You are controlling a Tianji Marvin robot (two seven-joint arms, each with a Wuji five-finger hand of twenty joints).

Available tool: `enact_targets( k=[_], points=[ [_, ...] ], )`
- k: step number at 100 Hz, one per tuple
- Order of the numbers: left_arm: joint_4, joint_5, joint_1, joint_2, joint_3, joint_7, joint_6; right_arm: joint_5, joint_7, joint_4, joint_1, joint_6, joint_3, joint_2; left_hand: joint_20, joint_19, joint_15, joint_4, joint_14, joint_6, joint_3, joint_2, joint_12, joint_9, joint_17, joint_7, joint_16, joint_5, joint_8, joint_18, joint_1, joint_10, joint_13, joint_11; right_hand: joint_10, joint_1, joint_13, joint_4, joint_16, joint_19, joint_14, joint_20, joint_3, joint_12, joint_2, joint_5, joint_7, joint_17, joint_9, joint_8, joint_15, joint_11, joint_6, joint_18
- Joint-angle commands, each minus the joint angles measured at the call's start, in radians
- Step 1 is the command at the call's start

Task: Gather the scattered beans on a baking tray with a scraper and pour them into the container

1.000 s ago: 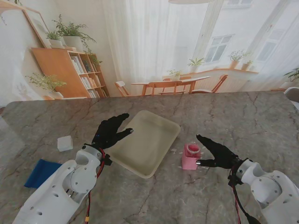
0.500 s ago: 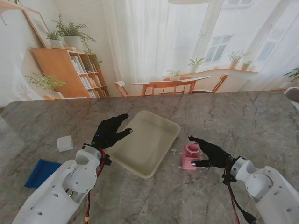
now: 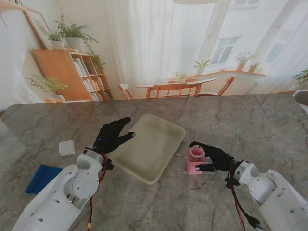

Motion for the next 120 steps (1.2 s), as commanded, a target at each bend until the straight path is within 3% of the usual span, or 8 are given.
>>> enact_targets(
  k=[1,25,39,55,65,75,86,120],
  points=[
    [-0.003,0.001,0.005,0.000,-0.001,0.001,0.006,0.013,0.012,0.028,0.002,0.008,-0.012,-0.011,0.017,0.020,0.006,-0.082,-0.023,0.012,-0.022,0.038,0.013,0.012,0.000,0.011,0.006,0.022,0.014,-0.038,0.027,-0.021,0.011,0.001,-0.056,-0.025,0.036,-0.032,0.020,0.011,-0.042,0.020,0.058,0.022,-0.040,0.018,0.037,0.068,0.036,0.037,0.016,0.028,-0.062,0.047],
    [-0.010,0.004,0.015,0.001,-0.012,0.000,0.012,0.039,-0.041,0.084,0.027,0.013,-0.046,-0.028,0.014,0.021,0.007,-0.083,-0.023,0.011,-0.022,0.040,0.014,0.014,0.004,0.012,0.006,0.023,0.014,-0.043,0.037,-0.022,0.014,0.002,-0.226,-0.003,0.169,-0.040,0.038,0.043,-0.122,0.037,0.190,0.039,-0.139,0.148,0.210,0.129,0.242,0.032,0.051,0.114,-0.289,0.038],
    [-0.014,0.009,0.021,0.002,-0.020,-0.001,0.016,0.047,-0.094,0.111,0.037,0.017,-0.062,-0.043,0.012,0.021,0.007,-0.083,-0.025,0.010,-0.023,0.040,0.014,0.015,0.004,0.013,0.006,0.023,0.014,-0.045,0.040,-0.022,0.015,0.002,-0.335,0.016,0.294,-0.039,0.047,0.066,-0.192,0.046,0.238,0.048,-0.169,0.209,0.475,0.193,0.393,-0.078,0.077,0.162,-0.438,0.025],
    [-0.016,0.010,0.026,0.003,-0.026,-0.002,0.015,0.075,-0.137,0.092,0.019,0.048,-0.051,-0.060,0.011,0.021,0.007,-0.083,-0.027,0.008,-0.023,0.039,0.014,0.015,0.005,0.012,0.006,0.022,0.014,-0.047,0.043,-0.023,0.017,0.003,-0.408,0.048,0.398,-0.029,0.054,0.096,-0.245,0.051,0.268,0.059,-0.182,0.299,0.686,0.259,0.523,-0.193,0.112,0.194,-0.556,-0.005],
    [-0.019,0.013,0.029,0.003,-0.029,0.001,0.017,0.082,-0.162,0.052,-0.008,0.068,-0.029,-0.069,0.010,0.021,0.007,-0.083,-0.026,0.009,-0.023,0.039,0.015,0.015,0.004,0.013,0.006,0.023,0.014,-0.047,0.044,-0.025,0.017,0.003,-0.429,0.065,0.459,-0.025,0.072,0.169,-0.271,0.078,0.279,0.065,-0.188,0.357,0.726,0.339,0.589,-0.205,0.153,0.211,-0.592,-0.069],
    [-0.021,0.015,0.032,0.003,-0.031,0.002,0.019,0.078,-0.200,-0.001,-0.043,0.094,-0.002,-0.078,0.010,0.022,0.007,-0.083,-0.028,0.008,-0.023,0.040,0.015,0.016,0.005,0.013,0.007,0.023,0.014,-0.049,0.044,-0.026,0.018,0.003,-0.440,0.106,0.501,-0.144,0.103,0.217,-0.294,0.091,0.284,0.136,-0.236,0.392,0.810,0.381,0.650,-0.351,0.196,0.214,-0.634,-0.095],
    [-0.026,0.017,0.038,0.003,-0.037,0.003,0.021,0.077,-0.250,-0.071,-0.084,0.130,0.027,-0.091,0.009,0.021,0.007,-0.083,-0.030,0.009,-0.024,0.040,0.015,0.016,0.005,0.013,0.007,0.023,0.014,-0.049,0.044,-0.025,0.018,0.003,-0.445,0.149,0.549,-0.191,0.129,0.257,-0.314,0.108,0.292,0.168,-0.285,0.435,0.867,0.424,0.719,-0.403,0.240,0.218,-0.678,-0.109],
    [-0.086,0.056,0.103,0.006,-0.095,0.021,0.057,0.007,-0.440,-0.293,-0.178,0.259,0.072,-0.125,0.007,0.020,0.006,-0.082,-0.034,0.008,-0.024,0.039,0.015,0.017,0.004,0.013,0.007,0.024,0.014,-0.050,0.040,-0.029,0.020,0.003,-0.451,0.231,0.638,-0.196,0.169,0.291,-0.346,0.129,0.328,0.196,-0.360,0.552,0.959,0.498,0.856,-0.472,0.318,0.240,-0.748,-0.118]
  ],
)
